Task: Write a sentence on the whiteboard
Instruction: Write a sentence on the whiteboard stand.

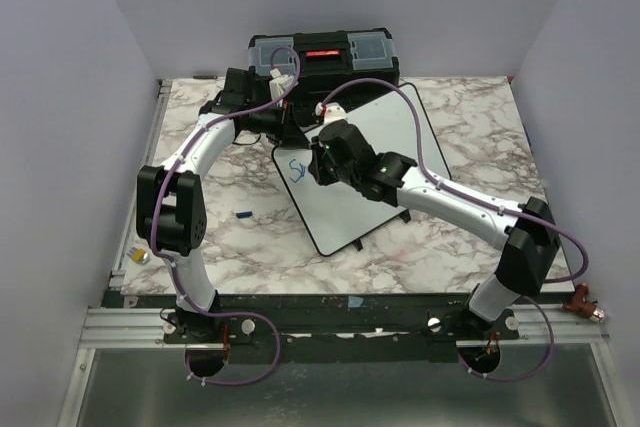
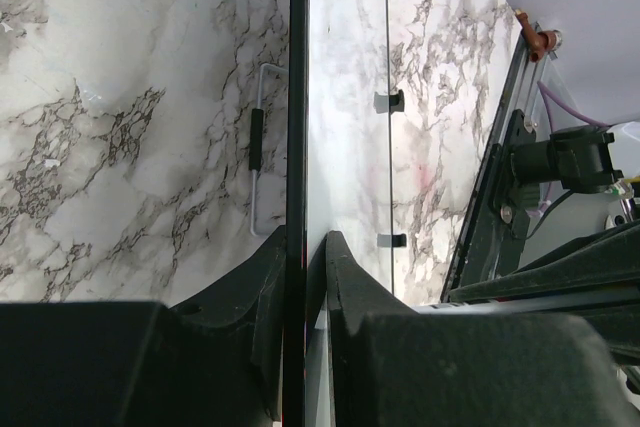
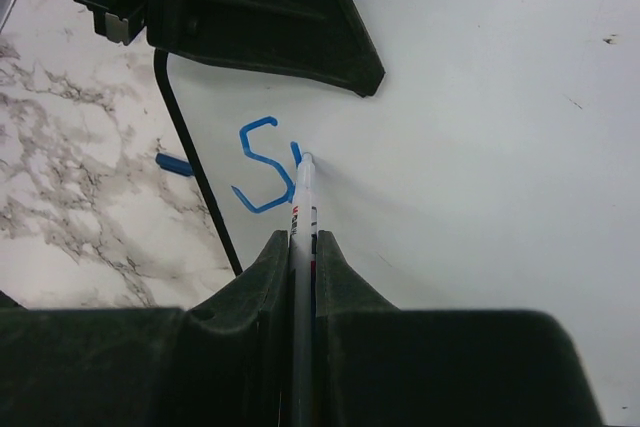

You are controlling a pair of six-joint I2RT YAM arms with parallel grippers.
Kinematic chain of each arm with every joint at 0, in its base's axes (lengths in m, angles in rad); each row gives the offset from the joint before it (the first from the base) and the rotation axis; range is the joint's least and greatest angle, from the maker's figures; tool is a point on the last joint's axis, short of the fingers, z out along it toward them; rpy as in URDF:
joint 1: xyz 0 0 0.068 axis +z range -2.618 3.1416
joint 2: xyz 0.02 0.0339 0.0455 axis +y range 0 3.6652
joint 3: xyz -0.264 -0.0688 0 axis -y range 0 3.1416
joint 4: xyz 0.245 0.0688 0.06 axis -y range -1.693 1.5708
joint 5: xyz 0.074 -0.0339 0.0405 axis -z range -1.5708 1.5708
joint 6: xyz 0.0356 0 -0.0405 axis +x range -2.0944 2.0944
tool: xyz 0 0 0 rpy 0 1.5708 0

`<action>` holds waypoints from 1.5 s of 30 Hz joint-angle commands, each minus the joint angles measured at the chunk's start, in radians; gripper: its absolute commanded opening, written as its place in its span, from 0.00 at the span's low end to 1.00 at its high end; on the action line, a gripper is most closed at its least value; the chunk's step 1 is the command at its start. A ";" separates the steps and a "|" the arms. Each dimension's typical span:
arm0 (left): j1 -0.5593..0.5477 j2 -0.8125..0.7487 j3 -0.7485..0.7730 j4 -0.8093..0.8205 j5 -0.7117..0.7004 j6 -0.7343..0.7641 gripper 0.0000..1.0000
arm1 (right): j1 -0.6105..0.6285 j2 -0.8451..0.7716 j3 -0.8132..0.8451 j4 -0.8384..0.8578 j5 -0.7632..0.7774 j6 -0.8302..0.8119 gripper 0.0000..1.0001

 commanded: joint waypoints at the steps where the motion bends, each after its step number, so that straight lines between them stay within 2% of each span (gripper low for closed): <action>1: -0.008 -0.036 -0.006 0.075 -0.043 0.086 0.00 | -0.003 0.037 0.044 -0.009 0.022 -0.004 0.01; 18: -0.008 -0.038 -0.007 0.075 -0.043 0.086 0.00 | -0.006 0.027 0.027 -0.040 0.144 -0.014 0.01; 30: -0.009 -0.038 -0.006 0.077 -0.042 0.084 0.00 | -0.006 -0.038 -0.084 -0.043 0.007 0.008 0.01; 45: -0.008 -0.034 -0.006 0.078 -0.043 0.083 0.00 | -0.007 0.023 0.035 -0.055 0.158 -0.012 0.01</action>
